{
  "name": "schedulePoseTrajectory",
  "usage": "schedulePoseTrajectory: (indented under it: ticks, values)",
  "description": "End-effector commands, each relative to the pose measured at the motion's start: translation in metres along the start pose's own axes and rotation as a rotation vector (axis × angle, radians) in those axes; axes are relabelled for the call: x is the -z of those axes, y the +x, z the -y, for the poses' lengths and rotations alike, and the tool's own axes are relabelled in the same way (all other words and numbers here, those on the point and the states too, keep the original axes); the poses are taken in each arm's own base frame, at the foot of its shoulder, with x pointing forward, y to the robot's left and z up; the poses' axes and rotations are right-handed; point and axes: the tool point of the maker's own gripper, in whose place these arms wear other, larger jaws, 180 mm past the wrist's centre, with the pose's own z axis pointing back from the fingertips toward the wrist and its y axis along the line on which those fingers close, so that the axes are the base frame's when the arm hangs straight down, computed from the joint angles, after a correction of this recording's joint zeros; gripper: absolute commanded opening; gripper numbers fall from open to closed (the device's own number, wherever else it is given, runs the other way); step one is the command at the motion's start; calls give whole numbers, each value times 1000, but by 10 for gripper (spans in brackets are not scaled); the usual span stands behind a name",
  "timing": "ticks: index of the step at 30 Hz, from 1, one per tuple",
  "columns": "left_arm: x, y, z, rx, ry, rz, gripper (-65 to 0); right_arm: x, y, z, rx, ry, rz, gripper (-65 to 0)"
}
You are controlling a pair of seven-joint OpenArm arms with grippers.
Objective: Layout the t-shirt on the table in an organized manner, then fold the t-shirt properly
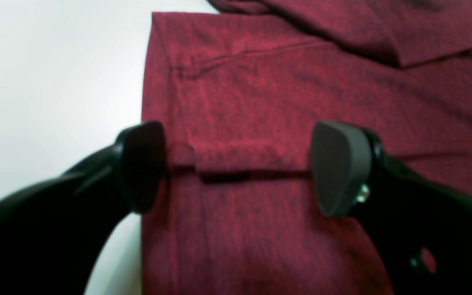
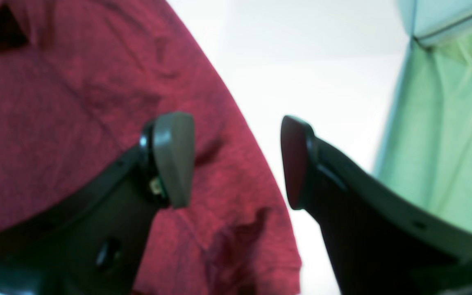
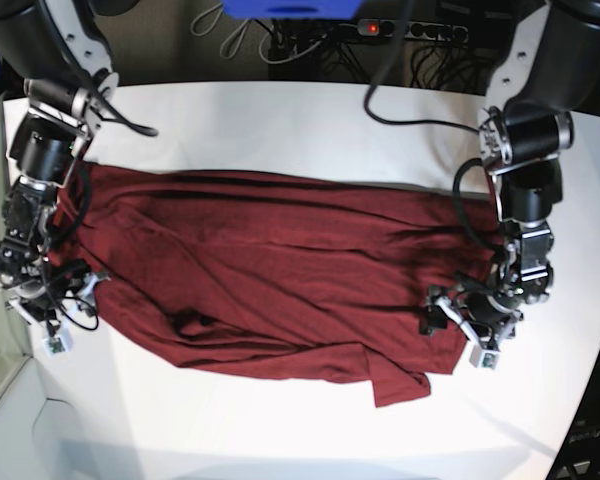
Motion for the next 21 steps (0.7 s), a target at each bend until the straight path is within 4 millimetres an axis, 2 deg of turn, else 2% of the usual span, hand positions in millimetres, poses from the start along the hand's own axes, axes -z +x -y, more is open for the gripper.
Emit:
schedulePoseTrajectory:
  ticks: [1,4,7,11,12,14,15,16,18,20,21]
  values:
    - [-2,31,-6,4,7,73,-111,-6,24,13,1,-27,63,-309]
    - [-9,15,-18,3,29,50,-111,-5,16,11,1,-23,46,-309]
    - [-12,5,-22,5,36,35,-111,-3,-10,1,3,-5,12,-309]
    - [-17,12,-31,-10,53,58,-111,-3,-5,-7,10,4,42,-310]
    - [-20,18,-33,-19,59,70,-111,-6,0,-4,2,-9,55,-310]
    - [-34,32,-49,-33,105,84,-111,-17,-5,0,-18,-39,66,-310]
    - [-40,31,-53,-36,123,70,-111,-25,-3,5,-25,-64,85,-310]
    - [-43,35,-51,-33,130,74,-111,-33,0,8,-37,-87,100,-310]
    - [-56,49,-50,2,161,86,-111,-45,4,0,-60,-104,131,-310]
    - [-78,44,-50,67,206,64,-111,-63,2,-4,-97,-135,154,-310]
    - [-90,44,-51,99,233,59,-111,-71,-5,-5,-107,-147,148,-310]
